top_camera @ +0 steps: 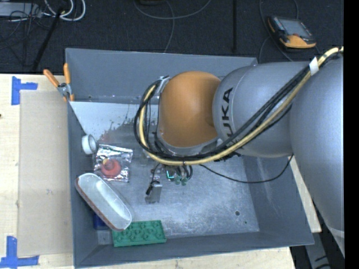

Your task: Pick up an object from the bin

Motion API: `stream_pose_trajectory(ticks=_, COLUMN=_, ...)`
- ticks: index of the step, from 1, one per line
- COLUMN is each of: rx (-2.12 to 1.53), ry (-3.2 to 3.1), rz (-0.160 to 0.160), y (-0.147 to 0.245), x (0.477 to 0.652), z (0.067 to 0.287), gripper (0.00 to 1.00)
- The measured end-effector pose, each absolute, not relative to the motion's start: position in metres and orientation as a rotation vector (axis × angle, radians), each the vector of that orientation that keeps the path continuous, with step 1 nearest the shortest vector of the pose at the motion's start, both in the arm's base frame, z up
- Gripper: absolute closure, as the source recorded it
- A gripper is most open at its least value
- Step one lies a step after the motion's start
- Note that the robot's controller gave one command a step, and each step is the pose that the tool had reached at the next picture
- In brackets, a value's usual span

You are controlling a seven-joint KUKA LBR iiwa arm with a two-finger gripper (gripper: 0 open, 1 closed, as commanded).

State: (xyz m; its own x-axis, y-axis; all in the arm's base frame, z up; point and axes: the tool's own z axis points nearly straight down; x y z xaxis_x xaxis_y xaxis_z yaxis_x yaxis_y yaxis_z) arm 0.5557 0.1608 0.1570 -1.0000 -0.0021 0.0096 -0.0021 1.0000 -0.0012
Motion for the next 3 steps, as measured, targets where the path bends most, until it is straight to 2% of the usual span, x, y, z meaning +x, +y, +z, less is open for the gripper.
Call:
stream_pose_trajectory(ticks=1, rx=0.292, ry=-3.128, rz=0.000, y=0.170, x=0.621, z=0.066, gripper=0.00)
stream_pose_trajectory(ticks=2, rx=0.318, ry=-3.129, rz=-0.002, y=0.229, x=0.614, z=0.070, gripper=0.00)
stream_pose_trajectory(ticks=3, rx=0.304, ry=-3.128, rz=-0.002, y=0.226, x=0.615, z=0.070, gripper=1.00)
